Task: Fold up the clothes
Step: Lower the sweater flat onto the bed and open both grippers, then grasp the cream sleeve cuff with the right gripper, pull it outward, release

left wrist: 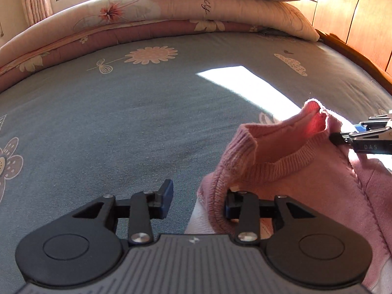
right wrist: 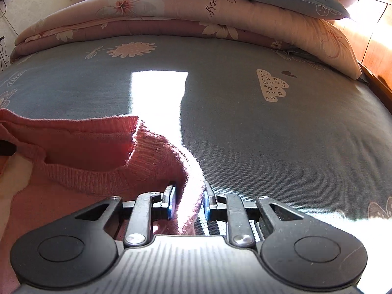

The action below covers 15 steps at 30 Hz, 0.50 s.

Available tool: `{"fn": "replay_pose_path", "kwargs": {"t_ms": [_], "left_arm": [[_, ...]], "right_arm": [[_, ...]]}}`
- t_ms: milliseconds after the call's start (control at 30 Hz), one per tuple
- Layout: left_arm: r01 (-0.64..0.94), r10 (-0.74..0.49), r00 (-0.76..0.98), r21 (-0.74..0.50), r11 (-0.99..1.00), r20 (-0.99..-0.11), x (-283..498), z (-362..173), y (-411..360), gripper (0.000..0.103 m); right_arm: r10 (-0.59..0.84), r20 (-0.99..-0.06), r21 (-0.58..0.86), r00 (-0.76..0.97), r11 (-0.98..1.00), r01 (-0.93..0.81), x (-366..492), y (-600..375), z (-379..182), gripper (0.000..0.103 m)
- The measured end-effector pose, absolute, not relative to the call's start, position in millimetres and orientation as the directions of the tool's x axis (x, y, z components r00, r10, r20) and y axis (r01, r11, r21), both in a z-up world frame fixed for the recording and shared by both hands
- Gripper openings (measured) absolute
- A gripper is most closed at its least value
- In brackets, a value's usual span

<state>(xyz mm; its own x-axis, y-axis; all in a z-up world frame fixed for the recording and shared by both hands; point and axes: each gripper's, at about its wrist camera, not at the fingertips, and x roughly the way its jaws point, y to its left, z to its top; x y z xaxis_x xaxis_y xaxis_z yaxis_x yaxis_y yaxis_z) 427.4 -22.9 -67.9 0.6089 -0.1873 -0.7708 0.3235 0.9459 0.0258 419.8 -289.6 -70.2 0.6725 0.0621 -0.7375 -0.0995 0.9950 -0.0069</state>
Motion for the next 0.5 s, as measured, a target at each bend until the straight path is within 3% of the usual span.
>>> {"fn": "replay_pose_path", "kwargs": {"t_ms": [233, 500], "left_arm": [[0.329, -0.184, 0.608, 0.034, 0.944, -0.773, 400.2, -53.7, -18.0, 0.049], [0.359, -0.199, 0.595, 0.036, 0.933, -0.779, 323.0, -13.8, -13.5, 0.066]], "right_arm": [[0.121, -0.747, 0.021, 0.653, 0.987, -0.158, 388.9, -295.7, -42.4, 0.045], [0.22, -0.718, 0.058, 0.66, 0.964, -0.258, 285.4, -299.8, 13.6, 0.054]]}}
